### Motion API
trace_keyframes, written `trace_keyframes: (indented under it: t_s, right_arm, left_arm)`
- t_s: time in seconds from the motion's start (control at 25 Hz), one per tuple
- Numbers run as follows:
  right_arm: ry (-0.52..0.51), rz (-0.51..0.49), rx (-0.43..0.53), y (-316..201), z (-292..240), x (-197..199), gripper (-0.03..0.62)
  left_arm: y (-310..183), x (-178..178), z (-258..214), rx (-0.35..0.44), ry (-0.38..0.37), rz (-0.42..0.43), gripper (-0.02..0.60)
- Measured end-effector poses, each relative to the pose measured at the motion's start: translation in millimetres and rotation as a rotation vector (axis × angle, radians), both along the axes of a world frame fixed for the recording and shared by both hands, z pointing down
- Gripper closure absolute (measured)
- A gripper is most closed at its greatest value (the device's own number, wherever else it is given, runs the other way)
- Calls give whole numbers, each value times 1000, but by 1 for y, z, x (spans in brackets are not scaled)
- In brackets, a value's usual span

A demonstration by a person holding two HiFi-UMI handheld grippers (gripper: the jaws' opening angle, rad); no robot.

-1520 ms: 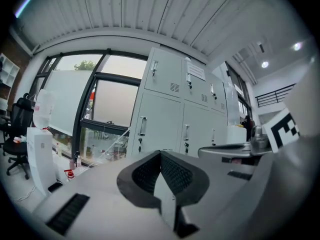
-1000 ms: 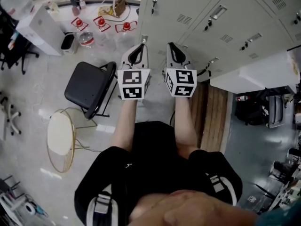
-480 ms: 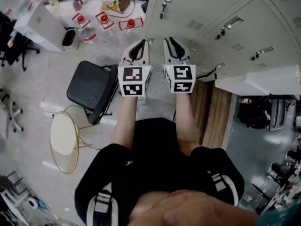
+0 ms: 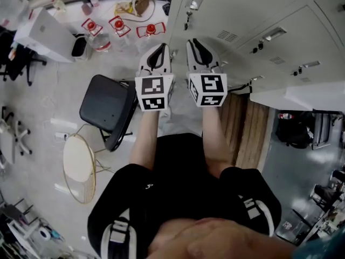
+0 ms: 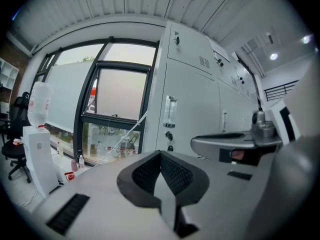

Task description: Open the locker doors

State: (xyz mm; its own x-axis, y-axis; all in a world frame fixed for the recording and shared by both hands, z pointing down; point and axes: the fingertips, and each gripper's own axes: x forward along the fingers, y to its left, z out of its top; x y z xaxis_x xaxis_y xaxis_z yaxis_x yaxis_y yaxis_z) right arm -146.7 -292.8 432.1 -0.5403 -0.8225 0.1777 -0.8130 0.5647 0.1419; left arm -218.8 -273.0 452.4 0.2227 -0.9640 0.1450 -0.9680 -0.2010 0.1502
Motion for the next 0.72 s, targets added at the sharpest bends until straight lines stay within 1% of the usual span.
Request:
trace_keyframes:
  t_s: [0.16, 0.32, 0.4, 0.52, 0.72]
  right_arm:
    - [34, 10, 8, -17, 1, -4, 534]
    - [126, 31, 33, -33, 0, -6, 534]
    - [154, 50, 48, -42, 0, -8, 534]
    - [168, 58, 42, -55, 3, -12, 534]
    - [159, 75, 28, -73, 8, -18, 534]
  left_arm:
    - [-18, 0, -1, 0, -7, 6, 572]
    - [-34, 3, -7, 6, -16, 15, 572]
    - [-40, 3, -8, 13, -25, 22, 572]
    - [-48, 1, -6, 7, -30, 22, 572]
    - [-61, -3, -2, 1, -46, 23, 572]
